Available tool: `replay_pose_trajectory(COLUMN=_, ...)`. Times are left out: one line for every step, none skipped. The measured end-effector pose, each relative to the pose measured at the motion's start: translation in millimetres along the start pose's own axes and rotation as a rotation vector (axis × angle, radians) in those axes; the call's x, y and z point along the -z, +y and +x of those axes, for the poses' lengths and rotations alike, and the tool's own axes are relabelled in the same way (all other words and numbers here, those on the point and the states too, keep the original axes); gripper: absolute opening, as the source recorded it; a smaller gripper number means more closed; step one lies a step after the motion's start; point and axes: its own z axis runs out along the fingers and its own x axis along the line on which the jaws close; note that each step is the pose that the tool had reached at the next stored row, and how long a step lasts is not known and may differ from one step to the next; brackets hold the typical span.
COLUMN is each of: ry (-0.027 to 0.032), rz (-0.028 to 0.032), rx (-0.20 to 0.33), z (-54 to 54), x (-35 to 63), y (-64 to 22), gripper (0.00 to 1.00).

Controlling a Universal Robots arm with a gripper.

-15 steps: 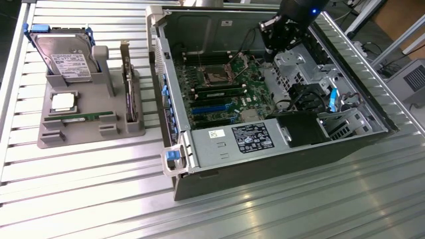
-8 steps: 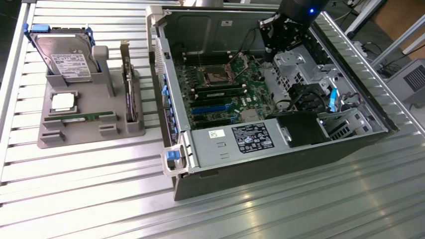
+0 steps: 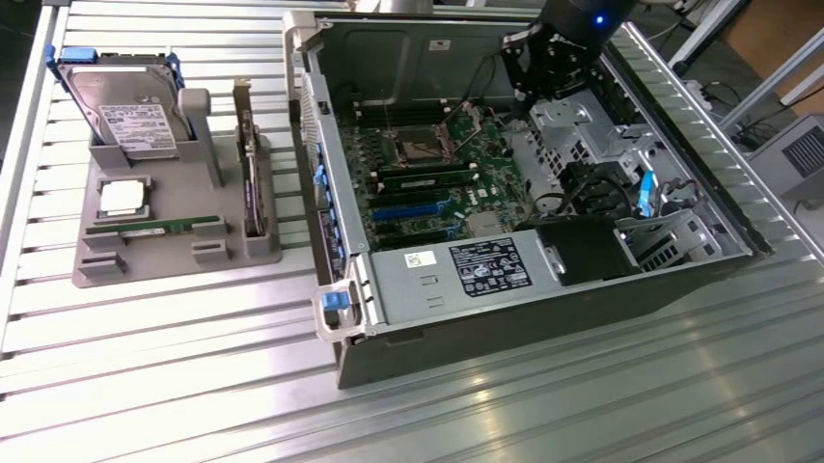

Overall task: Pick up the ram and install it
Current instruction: 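Press down the ram until it locks into place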

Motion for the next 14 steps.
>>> replay_pose_trajectory(ry=0.0000, rz=-0.0006, rx=-0.011, z=0.0, x=0.0, y=0.0, gripper=0.10)
replay_pose_trajectory(ry=0.0000, rz=-0.0011, rx=-0.023, z=0.0, x=0.0, y=0.0, gripper=0.10)
replay_pose_trajectory(ry=0.0000, rz=-0.0019, rx=-0.040, z=0.0, x=0.0, y=0.0, gripper=0.10)
replay_pose_trajectory(ry=-0.0001, rz=-0.0032, rx=-0.069, z=0.0, x=0.0, y=0.0, gripper=0.10)
replay_pose_trajectory(ry=-0.0002, rz=-0.0040, rx=-0.088, z=0.0, x=0.0, y=0.0, gripper=0.10)
replay_pose_trajectory(ry=-0.0002, rz=-0.0049, rx=-0.106, z=0.0, x=0.0, y=0.0, gripper=0.10)
replay_pose_trajectory(ry=-0.0002, rz=-0.0058, rx=-0.125, z=0.0, x=0.0, y=0.0, gripper=0.10)
replay_pose_trajectory(ry=-0.0002, rz=-0.0067, rx=-0.144, z=0.0, x=0.0, y=0.0, gripper=0.10)
replay_pose_trajectory(ry=-0.0003, rz=-0.0076, rx=-0.164, z=0.0, x=0.0, y=0.0, gripper=0.10)
replay_pose_trajectory(ry=-0.0003, rz=-0.0086, rx=-0.186, z=0.0, x=0.0, y=0.0, gripper=0.10)
replay_pose_trajectory(ry=-0.0004, rz=-0.0096, rx=-0.206, z=0.0, x=0.0, y=0.0, gripper=0.10)
replay_pose_trajectory(ry=-0.0004, rz=-0.0109, rx=-0.235, z=0.0, x=0.0, y=0.0, gripper=0.10)
replay_pose_trajectory(ry=-0.0005, rz=-0.0126, rx=-0.271, z=0.0, x=0.0, y=0.0, gripper=0.10)
replay_pose_trajectory(ry=-0.0005, rz=-0.0133, rx=-0.287, z=0.0, x=0.0, y=0.0, gripper=0.10)
